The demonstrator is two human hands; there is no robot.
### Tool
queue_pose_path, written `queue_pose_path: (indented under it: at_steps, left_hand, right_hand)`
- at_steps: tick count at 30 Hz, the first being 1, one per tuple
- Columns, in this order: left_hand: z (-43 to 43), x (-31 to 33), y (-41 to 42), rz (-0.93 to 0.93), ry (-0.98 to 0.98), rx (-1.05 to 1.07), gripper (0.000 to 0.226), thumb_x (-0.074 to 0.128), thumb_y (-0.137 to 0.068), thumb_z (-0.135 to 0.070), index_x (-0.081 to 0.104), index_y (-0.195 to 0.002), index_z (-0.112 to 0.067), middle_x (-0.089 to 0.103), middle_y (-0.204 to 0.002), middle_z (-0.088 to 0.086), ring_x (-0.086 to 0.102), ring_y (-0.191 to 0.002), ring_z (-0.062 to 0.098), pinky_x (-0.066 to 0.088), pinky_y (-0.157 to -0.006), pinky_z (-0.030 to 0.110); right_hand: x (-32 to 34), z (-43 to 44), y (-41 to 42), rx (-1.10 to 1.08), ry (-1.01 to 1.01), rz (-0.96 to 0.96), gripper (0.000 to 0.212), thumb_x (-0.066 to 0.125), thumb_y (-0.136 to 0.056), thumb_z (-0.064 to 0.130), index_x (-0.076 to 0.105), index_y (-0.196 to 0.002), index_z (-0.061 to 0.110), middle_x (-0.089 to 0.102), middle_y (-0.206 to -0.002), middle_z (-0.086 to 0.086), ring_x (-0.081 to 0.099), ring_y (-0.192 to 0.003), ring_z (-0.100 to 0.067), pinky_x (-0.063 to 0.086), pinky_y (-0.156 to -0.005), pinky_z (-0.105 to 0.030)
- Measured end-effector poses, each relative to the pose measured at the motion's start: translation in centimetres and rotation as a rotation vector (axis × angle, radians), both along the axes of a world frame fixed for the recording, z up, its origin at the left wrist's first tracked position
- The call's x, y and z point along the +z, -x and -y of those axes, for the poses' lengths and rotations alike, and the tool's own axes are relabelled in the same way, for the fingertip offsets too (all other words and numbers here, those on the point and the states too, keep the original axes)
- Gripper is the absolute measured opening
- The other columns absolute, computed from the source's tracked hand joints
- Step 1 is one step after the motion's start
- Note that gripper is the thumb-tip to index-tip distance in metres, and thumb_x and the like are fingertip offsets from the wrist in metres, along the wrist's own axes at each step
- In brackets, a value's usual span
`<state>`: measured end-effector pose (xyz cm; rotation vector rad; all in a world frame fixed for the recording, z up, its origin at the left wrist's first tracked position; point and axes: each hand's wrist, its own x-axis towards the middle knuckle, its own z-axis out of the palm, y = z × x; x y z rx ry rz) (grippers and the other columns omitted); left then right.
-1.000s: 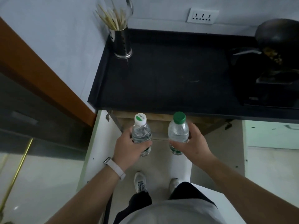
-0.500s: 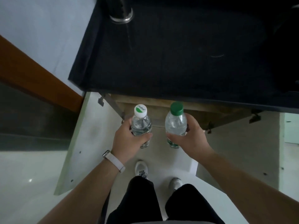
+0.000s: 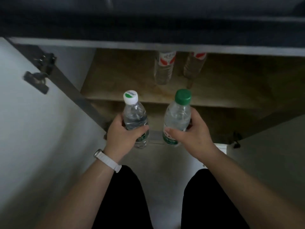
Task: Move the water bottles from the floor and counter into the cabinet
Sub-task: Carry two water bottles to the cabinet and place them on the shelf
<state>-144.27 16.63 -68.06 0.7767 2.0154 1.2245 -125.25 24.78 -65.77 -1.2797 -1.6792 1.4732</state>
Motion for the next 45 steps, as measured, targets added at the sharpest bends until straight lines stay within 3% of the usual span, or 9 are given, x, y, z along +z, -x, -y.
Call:
queue_pose_path:
  at_steps: [5,9,13,18,24,30,33,38,45]
  left_hand:
    - [-1.9,-4.0,-0.2,-0.005,-0.081,0.009,0.057,0.089,-0.070,-0.016,0.061,-0.118,-0.028,0.068,-0.105,-0.016,0.064,-0.095,-0.001,0.049,-0.079,0.020]
    - [-2.1,-5.0,0.1,-0.011,-0.106,0.009,0.055,0.089,-0.070,-0.016,0.063,-0.115,-0.031,0.071,-0.105,-0.015,0.067,-0.095,0.002,0.053,-0.085,0.027]
    - [-2.7,-3.9,1.4,-0.042,-0.145,0.023,0.050,0.090,-0.068,-0.017,0.064,-0.106,-0.037,0.074,-0.100,-0.014,0.069,-0.090,0.000,0.054,-0.082,0.027]
    - [-4.2,-2.3,3.7,-0.082,-0.208,0.044,0.053,0.091,-0.066,-0.025,0.066,-0.113,-0.029,0.074,-0.105,-0.011,0.070,-0.096,0.004,0.057,-0.085,0.033]
    - [-5.7,-0.4,6.0,-0.115,-0.279,0.071,0.054,0.089,-0.059,-0.037,0.065,-0.107,-0.036,0.075,-0.102,-0.015,0.071,-0.094,0.003,0.058,-0.086,0.035]
    - [-7.3,1.9,7.6,-0.197,-0.352,0.117,0.043,0.090,-0.068,-0.028,0.061,-0.098,-0.040,0.070,-0.095,-0.022,0.067,-0.087,-0.010,0.052,-0.077,0.018]
    - [-8.4,2.5,8.9,-0.205,-0.382,0.133,0.047,0.089,-0.070,-0.029,0.064,-0.109,-0.036,0.071,-0.101,-0.020,0.068,-0.093,-0.005,0.055,-0.083,0.022]
    - [-10.2,2.0,11.0,-0.226,-0.384,0.153,0.056,0.088,-0.072,-0.035,0.062,-0.122,-0.028,0.070,-0.112,-0.016,0.067,-0.104,0.002,0.057,-0.093,0.033]
    - [-12.3,1.1,13.6,-0.226,-0.368,0.156,0.055,0.086,-0.074,-0.034,0.063,-0.122,-0.026,0.071,-0.111,-0.014,0.067,-0.105,0.006,0.057,-0.093,0.037]
  right_hand:
    - [-4.3,-1.6,0.5,-0.014,-0.088,-0.020,0.057,0.087,-0.070,0.018,0.052,-0.106,0.045,0.063,-0.112,0.013,0.060,-0.099,0.007,0.051,-0.078,-0.014]
    - [-5.0,-2.5,1.0,0.017,-0.076,-0.051,0.063,0.086,-0.070,0.021,0.053,-0.121,0.035,0.062,-0.118,0.011,0.061,-0.105,0.000,0.050,-0.084,-0.020]
    - [-3.7,-3.5,2.4,0.065,-0.072,-0.100,0.059,0.085,-0.072,0.015,0.055,-0.120,0.033,0.065,-0.110,0.012,0.062,-0.098,0.008,0.052,-0.077,-0.011]
    - [-1.9,-5.0,4.8,0.143,-0.089,-0.121,0.056,0.084,-0.074,0.014,0.053,-0.117,0.032,0.064,-0.103,0.016,0.059,-0.089,0.018,0.045,-0.067,-0.001]
    - [-0.7,-6.5,7.1,0.138,-0.150,-0.147,0.051,0.083,-0.076,0.016,0.054,-0.115,0.032,0.065,-0.103,0.015,0.060,-0.087,0.018,0.046,-0.065,-0.002]
    - [0.3,-8.3,9.4,0.078,-0.211,-0.181,0.051,0.083,-0.076,0.021,0.053,-0.114,0.036,0.067,-0.106,0.014,0.064,-0.097,0.006,0.051,-0.077,-0.014]
    - [0.6,-9.4,11.0,0.057,-0.229,-0.192,0.057,0.083,-0.076,0.023,0.054,-0.125,0.027,0.068,-0.110,0.011,0.064,-0.100,0.003,0.051,-0.080,-0.015]
    - [0.1,-11.2,14.3,0.028,-0.248,-0.202,0.057,0.084,-0.075,0.023,0.053,-0.123,0.025,0.066,-0.113,0.010,0.061,-0.099,0.001,0.048,-0.078,-0.014]
    - [-1.6,-14.0,18.6,0.025,-0.306,-0.155,0.066,0.084,-0.074,0.033,0.050,-0.130,0.020,0.065,-0.114,0.007,0.061,-0.097,-0.001,0.050,-0.079,-0.019]
